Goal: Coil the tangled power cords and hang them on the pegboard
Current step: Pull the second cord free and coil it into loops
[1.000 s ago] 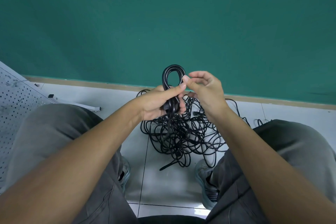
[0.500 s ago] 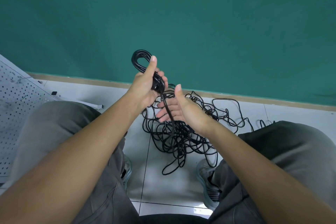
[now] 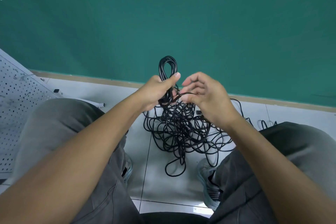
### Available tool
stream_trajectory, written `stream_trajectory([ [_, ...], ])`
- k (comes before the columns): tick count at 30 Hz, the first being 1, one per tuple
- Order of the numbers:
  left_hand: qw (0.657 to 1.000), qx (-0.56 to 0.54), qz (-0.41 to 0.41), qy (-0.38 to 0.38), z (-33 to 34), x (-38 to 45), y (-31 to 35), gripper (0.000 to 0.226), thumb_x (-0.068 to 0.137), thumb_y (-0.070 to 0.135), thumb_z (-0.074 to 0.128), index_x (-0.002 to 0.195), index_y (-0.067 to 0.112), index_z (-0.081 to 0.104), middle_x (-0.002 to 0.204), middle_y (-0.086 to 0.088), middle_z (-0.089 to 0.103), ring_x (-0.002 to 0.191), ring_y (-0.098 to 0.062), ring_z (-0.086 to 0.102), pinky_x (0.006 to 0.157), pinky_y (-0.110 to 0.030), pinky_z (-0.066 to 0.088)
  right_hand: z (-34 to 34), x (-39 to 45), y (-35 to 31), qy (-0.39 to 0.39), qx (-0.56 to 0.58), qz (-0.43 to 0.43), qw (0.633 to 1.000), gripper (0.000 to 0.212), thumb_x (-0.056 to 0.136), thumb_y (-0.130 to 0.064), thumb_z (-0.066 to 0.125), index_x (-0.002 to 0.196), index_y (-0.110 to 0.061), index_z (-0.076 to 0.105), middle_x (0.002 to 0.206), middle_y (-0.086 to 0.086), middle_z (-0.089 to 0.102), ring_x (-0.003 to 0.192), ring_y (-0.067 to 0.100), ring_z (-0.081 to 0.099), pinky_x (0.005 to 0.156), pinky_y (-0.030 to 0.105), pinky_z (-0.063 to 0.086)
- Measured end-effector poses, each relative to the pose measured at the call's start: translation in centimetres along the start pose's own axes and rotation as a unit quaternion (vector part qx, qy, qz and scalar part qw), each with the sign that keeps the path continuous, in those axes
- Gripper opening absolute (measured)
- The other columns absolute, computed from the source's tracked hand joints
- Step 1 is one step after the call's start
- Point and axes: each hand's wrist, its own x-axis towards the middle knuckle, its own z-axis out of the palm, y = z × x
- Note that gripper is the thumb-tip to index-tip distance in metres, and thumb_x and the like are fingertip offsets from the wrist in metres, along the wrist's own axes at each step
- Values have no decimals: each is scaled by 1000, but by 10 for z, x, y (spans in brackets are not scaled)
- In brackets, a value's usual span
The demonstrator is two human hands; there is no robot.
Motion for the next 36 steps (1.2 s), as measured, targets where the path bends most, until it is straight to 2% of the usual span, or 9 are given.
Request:
stream_trajectory([
  [4,998,-9,-13,-57,8,-8,2,46,102,46,55,80,5,59,60,-4,56,55,-16,59,60,-28,57,-7,6,3,58,19,39,997,40,63,-14,95,83,-22,61,82,-2,62,64,9,57,69,22,53],
  [7,997,-5,-14,-80,11,-10,4,49,100,51,54,84,5,60,62,-4,58,58,-15,60,60,-25,56,-11,9,12,50,77,90,992,38,54,-29,93,78,-17,67,80,6,63,73,18,60,78,34,57],
  [11,993,-90,-7,-70,0,-7,13,42,88,60,58,78,19,52,61,4,51,56,-12,54,60,-26,55,-12,9,18,39,171,91,980,14,77,-11,84,87,-12,74,82,10,69,81,23,67,82,30,59],
  [14,984,-173,-4,-45,-10,-3,18,41,91,61,55,76,23,50,61,7,47,53,-9,50,61,-25,54,-10,10,18,15,174,73,982,15,89,0,73,94,-14,76,79,2,72,81,17,70,78,22,54],
  [19,936,-350,18,30,-14,-2,24,45,98,58,53,75,20,49,57,9,42,47,-5,45,56,-20,53,-6,8,18,-19,153,88,984,13,93,2,68,103,-6,70,96,22,75,76,15,72,84,23,58],
  [22,917,-395,29,57,-17,0,26,47,99,60,50,74,21,48,58,9,43,46,-5,44,51,-19,47,-2,5,20,-64,107,113,986,9,95,-3,68,103,-6,67,91,14,76,74,15,72,79,21,56],
  [29,958,-257,19,124,-22,5,19,45,98,57,57,75,19,49,61,4,52,51,-13,51,51,-24,48,-6,4,18,-25,65,80,994,14,94,4,67,104,-5,71,86,7,76,72,14,67,78,21,56],
  [33,993,-102,15,51,-14,3,9,44,98,58,55,82,17,54,65,3,60,59,-15,57,62,-27,52,-10,5,9,23,41,22,999,17,90,5,72,91,-12,74,72,-7,74,66,8,66,74,17,55],
  [36,999,-19,19,-20,-1,-2,4,45,98,59,51,86,16,56,68,3,62,61,-14,58,64,-25,51,-6,7,7,63,24,15,998,19,83,-2,81,84,-19,72,72,-5,72,65,13,67,74,26,58],
])
